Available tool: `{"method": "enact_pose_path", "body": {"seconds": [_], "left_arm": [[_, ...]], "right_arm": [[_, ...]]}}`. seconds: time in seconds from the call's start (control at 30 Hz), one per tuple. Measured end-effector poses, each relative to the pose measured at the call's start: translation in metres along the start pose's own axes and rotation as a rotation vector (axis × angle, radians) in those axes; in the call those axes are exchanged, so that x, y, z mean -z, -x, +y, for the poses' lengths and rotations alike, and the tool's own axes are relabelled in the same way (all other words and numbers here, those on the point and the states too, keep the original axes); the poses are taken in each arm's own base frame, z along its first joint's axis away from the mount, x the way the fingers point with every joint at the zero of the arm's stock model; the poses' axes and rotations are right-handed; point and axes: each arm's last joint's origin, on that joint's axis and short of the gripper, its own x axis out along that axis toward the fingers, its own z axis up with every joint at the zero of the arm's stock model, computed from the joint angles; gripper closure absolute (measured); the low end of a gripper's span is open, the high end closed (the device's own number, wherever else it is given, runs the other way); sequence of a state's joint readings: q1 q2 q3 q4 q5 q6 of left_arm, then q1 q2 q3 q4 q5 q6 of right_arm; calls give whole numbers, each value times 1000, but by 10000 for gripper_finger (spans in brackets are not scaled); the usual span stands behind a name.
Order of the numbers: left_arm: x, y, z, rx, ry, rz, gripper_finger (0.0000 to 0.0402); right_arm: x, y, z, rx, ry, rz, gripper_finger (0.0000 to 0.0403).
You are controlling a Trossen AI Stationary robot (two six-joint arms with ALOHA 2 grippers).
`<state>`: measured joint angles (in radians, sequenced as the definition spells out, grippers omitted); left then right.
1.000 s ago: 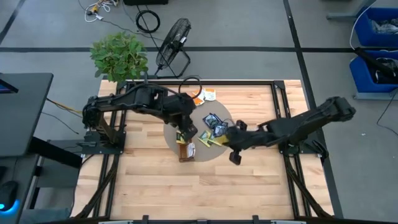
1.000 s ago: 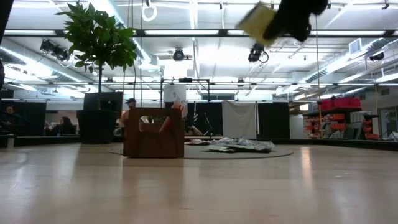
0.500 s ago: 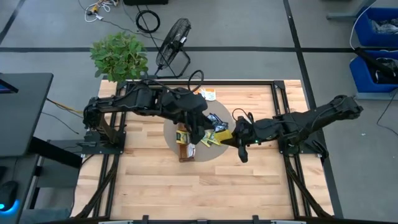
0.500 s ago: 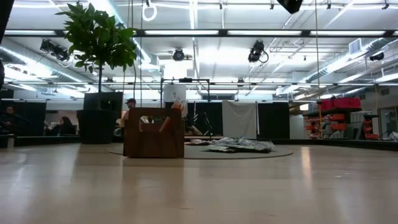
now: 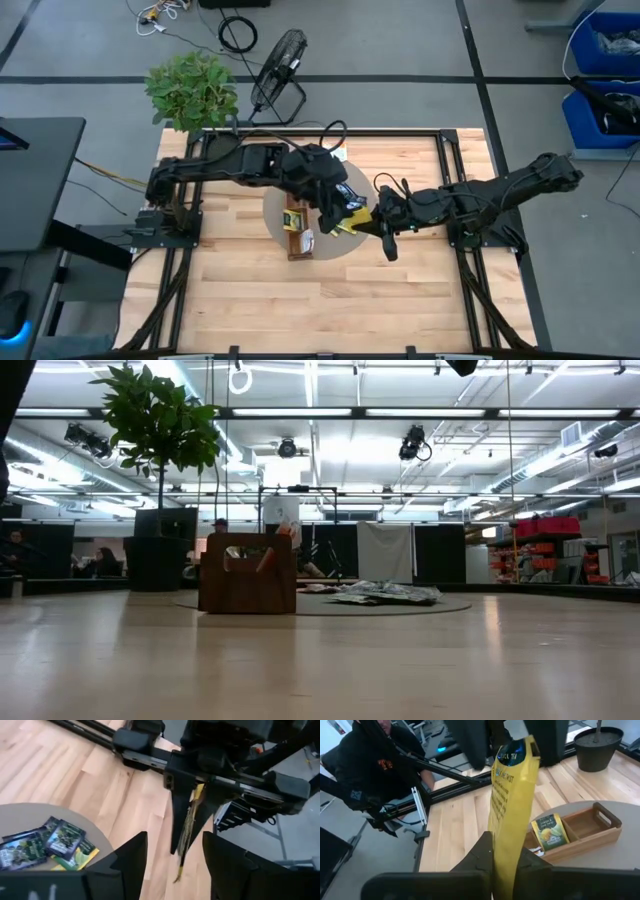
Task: Pick & Place Tea
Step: Put the yellow tea bag into the middle section of the wooden organizer
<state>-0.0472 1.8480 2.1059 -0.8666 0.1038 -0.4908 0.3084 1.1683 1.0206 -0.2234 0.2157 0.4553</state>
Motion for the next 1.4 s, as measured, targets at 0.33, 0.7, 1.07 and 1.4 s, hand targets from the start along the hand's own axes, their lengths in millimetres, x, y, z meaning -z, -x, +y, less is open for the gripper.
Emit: {"method": "enact_pose_path", "body": {"seconds": [0.33, 0.7, 1.07, 1.4], "left_arm": [[2, -9, 0, 45, -4, 35, 243], [0, -8, 1, 47, -55, 26, 392], [7, -6, 1, -116, -34, 20, 399], [19, 17, 1, -335, 72, 14, 400]], "right_arm": [[0, 0, 0, 1, 1, 0, 393], [1, 0, -1, 7, 3, 12, 393], [2, 0, 0, -29, 46, 35, 292], [2, 5, -2, -17, 58, 49, 246]]}}
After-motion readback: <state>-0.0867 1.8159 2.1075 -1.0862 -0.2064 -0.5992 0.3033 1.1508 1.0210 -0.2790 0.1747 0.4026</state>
